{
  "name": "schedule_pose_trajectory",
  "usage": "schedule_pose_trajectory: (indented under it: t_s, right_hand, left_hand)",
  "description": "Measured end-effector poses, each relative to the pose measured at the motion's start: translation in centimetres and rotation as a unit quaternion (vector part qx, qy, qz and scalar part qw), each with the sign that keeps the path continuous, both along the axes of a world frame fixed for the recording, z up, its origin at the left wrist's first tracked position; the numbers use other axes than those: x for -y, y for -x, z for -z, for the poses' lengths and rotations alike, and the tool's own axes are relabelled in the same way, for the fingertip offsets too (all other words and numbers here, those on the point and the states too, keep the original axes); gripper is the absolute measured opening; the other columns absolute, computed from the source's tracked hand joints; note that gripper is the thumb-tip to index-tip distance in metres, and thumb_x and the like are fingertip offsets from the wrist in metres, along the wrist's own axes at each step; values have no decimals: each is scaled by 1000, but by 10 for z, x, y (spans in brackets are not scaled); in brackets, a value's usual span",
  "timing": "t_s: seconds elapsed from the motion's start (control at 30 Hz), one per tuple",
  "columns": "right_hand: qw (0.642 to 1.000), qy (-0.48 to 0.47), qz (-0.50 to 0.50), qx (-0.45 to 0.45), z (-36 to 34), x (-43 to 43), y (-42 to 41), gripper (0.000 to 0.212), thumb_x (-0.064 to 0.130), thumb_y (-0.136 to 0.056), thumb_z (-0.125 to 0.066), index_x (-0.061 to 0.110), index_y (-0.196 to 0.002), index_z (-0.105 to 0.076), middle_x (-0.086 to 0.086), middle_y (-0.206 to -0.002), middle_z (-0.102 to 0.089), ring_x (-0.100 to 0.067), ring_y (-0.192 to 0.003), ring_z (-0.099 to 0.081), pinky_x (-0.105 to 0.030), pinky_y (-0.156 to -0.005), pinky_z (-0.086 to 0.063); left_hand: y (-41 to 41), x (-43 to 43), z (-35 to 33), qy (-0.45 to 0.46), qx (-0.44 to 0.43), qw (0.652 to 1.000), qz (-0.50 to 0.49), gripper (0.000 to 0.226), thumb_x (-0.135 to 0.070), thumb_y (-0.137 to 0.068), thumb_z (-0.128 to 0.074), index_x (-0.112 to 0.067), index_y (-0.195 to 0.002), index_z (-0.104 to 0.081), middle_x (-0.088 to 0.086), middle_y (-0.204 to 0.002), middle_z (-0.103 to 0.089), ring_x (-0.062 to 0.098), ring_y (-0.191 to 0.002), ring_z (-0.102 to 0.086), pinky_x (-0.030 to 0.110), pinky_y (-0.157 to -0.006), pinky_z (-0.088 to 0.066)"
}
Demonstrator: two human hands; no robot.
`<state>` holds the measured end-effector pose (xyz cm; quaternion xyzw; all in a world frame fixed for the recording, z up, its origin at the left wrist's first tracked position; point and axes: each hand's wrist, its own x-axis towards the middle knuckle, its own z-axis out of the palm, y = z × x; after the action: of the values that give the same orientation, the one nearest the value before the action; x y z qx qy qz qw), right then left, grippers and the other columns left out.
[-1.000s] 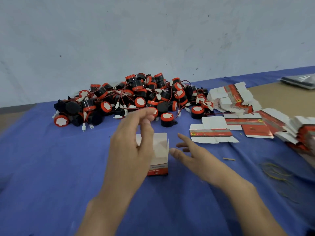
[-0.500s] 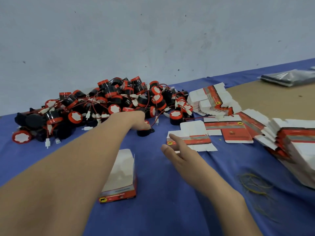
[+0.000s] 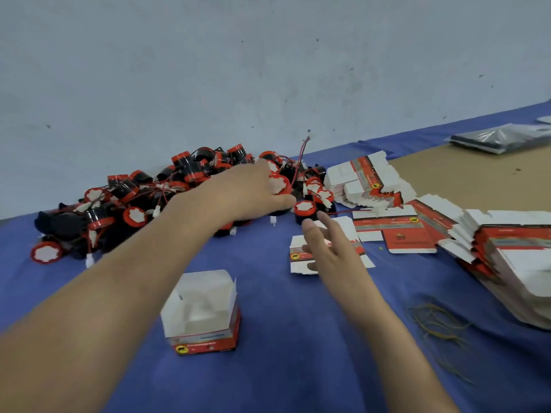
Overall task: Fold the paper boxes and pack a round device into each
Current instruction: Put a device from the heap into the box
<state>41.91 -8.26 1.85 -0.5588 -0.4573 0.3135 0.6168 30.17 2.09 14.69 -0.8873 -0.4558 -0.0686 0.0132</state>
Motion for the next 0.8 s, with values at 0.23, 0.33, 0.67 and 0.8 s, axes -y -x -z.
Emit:
schedule_pose_trajectory:
  t_s: [0.23,0.33,0.67,0.8]
  right_hand:
    - [990,-119,-32,-73,-18,13,37,52,47,-90,-60,37,-139,-47,11,-107,-70,1,-93,-69,-19,-67,-55]
    - [989,-136,-60,13,-19,22,50,48,40,-89,-71,42,-132,-48,8,-112,-67,-7,-100,-69,-22,-80,-55]
    - [942,-79,-109,309,-28,26,92,73,28,-85,-72,77,-112,-25,27,-117,-52,6,-114,-45,-8,-85,-39]
    - [872,-75,-114,471,-33,28,102,81,31,-92,-63,61,-147,-13,35,-107,-31,1,-104,-36,-16,-85,-38]
  left_hand:
    - [53,100,45,18,101,994,27,85,-65,-83,-61,-29,-152,-24,-6,-141,-42,15,-129,-44,38,-103,-44]
    - [94,122,55,-67,217,974,16,69,-65,-87,-45,-37,-150,-32,-20,-138,-40,6,-126,-45,28,-95,-46]
    - [176,118,77,-140,329,934,8,23,-23,-99,-53,-29,-116,-68,-19,-112,-60,4,-98,-59,26,-77,-52]
    - [188,122,69,-21,348,936,59,19,-33,-94,-60,-38,-110,-69,-31,-102,-65,-10,-97,-60,3,-81,-39]
